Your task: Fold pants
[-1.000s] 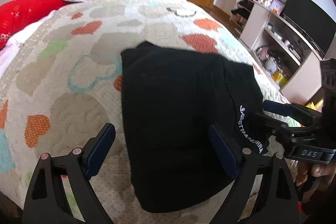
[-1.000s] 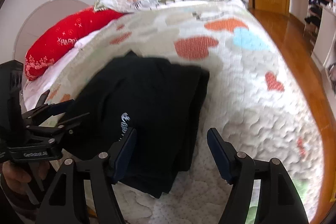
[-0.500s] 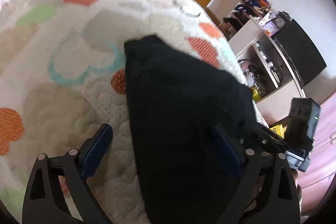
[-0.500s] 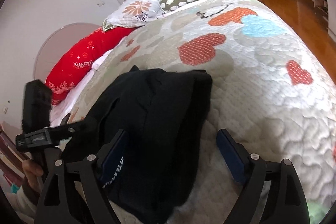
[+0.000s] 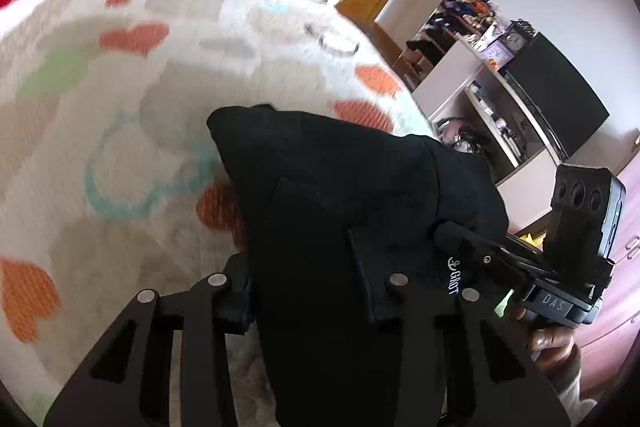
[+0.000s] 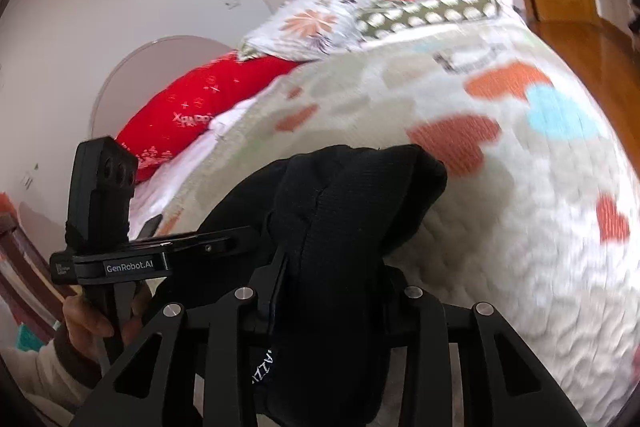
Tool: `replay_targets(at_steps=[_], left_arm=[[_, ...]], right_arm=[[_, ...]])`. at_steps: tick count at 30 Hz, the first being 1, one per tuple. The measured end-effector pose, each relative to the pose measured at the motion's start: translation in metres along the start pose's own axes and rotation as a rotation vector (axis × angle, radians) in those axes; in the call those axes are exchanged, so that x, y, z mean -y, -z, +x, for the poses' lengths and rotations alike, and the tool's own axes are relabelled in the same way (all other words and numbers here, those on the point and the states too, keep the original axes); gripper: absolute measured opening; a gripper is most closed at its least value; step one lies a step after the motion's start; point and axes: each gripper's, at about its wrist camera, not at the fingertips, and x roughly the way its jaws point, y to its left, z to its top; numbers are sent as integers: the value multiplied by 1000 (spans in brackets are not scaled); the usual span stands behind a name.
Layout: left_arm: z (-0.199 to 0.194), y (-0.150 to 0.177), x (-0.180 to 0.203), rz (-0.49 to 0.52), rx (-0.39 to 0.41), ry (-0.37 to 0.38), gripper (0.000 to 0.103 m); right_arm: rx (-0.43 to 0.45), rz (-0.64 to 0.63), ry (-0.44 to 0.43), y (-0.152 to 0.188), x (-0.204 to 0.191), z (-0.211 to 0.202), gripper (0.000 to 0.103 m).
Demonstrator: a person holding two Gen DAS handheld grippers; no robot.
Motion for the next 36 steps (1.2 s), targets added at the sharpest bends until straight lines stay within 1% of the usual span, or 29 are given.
replay_targets(at_steps=[2, 5, 8, 10, 11, 13, 15, 16, 17, 19, 21, 24, 26, 28, 30, 31, 32, 34, 36], left_arm=[[-13, -14, -2, 21, 50, -23, 37], [-25, -38, -14, 19, 96, -51, 37], [-26, -61, -31, 20, 123, -104, 37], [-19, -71, -47, -8, 118, -126, 37], [-12, -74, -57, -26, 107, -137, 37], [4, -76, -78, -61, 80, -183, 38], [23, -73, -97, -87, 34, -264, 41], [28, -70, -103, -97, 22, -291, 49], [27, -64, -107, -107, 28, -296, 57], [17, -58, -103, -81, 58, -328, 63], [8, -55, -96, -57, 79, -366, 64], [-5, -51, -76, -6, 126, -399, 64], [-5, -49, -64, 31, 139, -409, 68], [-1, -47, -57, 57, 140, -427, 70], [6, -44, -54, 69, 128, -446, 70], [10, -42, -55, 68, 119, -444, 70], [14, -40, -56, 62, 109, -442, 70], [17, -36, -61, 40, 99, -436, 70], [20, -34, -63, 23, 97, -426, 72]], right_arm=[[22, -16, -11, -16, -7, 5, 35], [38, -41, -17, -41, -16, 23, 35], [31, -53, -28, -64, -19, 52, 35], [14, -52, -21, -74, -16, 75, 35], [-3, -48, -8, -77, -13, 90, 38], [-35, -37, 54, -78, -2, 117, 43], [-97, -46, 179, -73, 8, 142, 46], [-104, -54, 192, -71, 9, 144, 50], [-90, -48, 182, -69, 12, 139, 56], [-70, -43, 174, -70, 12, 128, 56], [-36, -55, 192, -75, 9, 115, 56], [12, -74, 171, -88, -2, 100, 56], [25, -104, 166, -97, -11, 99, 56], [19, -134, 162, -103, -19, 105, 55], [-6, -146, 156, -106, -23, 117, 52], [-17, -146, 156, -106, -23, 123, 48], [-35, -149, 159, -106, -23, 130, 40], [-62, -150, 175, -106, -21, 142, 39], [-88, -147, 188, -105, -17, 157, 39]])
